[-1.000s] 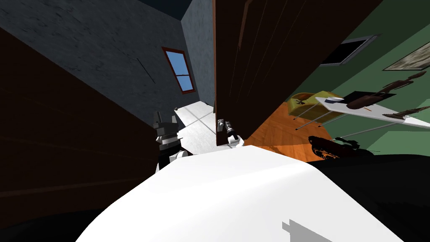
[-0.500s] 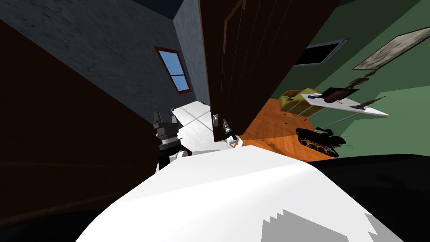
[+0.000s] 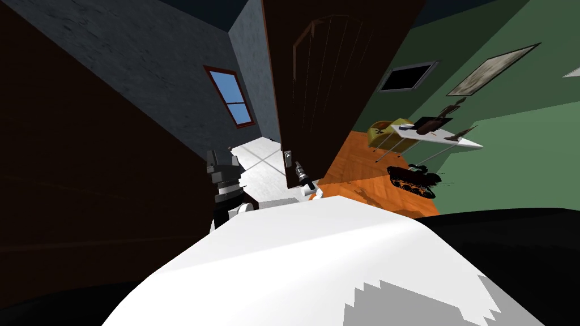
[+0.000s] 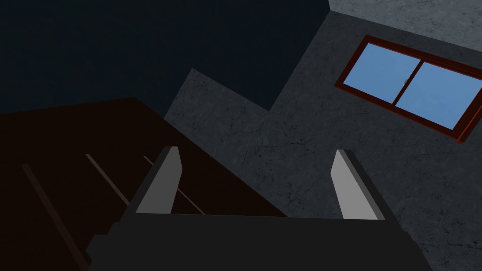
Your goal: Push the door open
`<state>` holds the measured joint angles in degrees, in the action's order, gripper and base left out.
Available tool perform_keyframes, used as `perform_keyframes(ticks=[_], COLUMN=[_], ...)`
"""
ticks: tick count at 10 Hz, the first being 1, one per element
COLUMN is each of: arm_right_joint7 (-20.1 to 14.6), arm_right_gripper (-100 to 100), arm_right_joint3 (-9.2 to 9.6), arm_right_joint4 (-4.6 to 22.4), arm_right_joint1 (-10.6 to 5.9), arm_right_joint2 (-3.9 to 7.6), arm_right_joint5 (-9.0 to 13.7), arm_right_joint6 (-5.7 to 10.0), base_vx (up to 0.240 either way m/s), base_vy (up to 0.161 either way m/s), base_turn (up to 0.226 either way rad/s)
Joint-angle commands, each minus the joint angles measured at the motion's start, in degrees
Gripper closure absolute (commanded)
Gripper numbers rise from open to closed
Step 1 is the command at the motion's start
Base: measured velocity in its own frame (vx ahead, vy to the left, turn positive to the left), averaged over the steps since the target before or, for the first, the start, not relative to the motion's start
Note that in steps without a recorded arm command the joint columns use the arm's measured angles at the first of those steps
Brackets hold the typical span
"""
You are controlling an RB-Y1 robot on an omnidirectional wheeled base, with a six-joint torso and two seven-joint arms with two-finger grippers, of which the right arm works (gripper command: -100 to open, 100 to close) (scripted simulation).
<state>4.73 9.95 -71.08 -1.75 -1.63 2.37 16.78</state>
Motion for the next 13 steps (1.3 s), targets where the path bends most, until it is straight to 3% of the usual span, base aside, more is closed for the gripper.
perform_keyframes(ticks=[1,3,5,6,9,10,11,13], arm_right_joint7=[0.1,0.2,0.4,0.5,0.7,0.7,0.7,0.7], arm_right_gripper=[-100,-100,-100,-100,-100,-100,100,100], arm_right_joint3=[-0.22,-0.49,-0.89,-1.04,-1.50,-1.36,-1.36,-1.36], arm_right_joint4=[0.2,0.5,1.0,1.1,1.6,1.4,1.4,1.4], arm_right_joint1=[-0.24,-0.53,-0.95,-1.12,-1.61,-1.33,-1.33,-1.33], arm_right_joint2=[1.71,2.79,2.90,2.51,-0.46,0.18,0.18,0.18], arm_right_joint5=[0.0,-0.1,-0.1,-0.1,-0.2,-0.2,-0.2,-0.2], arm_right_joint6=[0.09,0.20,0.35,0.42,0.60,0.65,0.65,0.65], base_vx=[0.070,0.199,0.265,0.216,0.174,0.063,-0.008,-0.021], base_vy=[-0.035,-0.045,0.023,0.052,0.108,0.054,-0.004,-0.019], base_turn=[0.021,0.026,0.019,0.008,0.011,-0.001,-0.001,0.012])
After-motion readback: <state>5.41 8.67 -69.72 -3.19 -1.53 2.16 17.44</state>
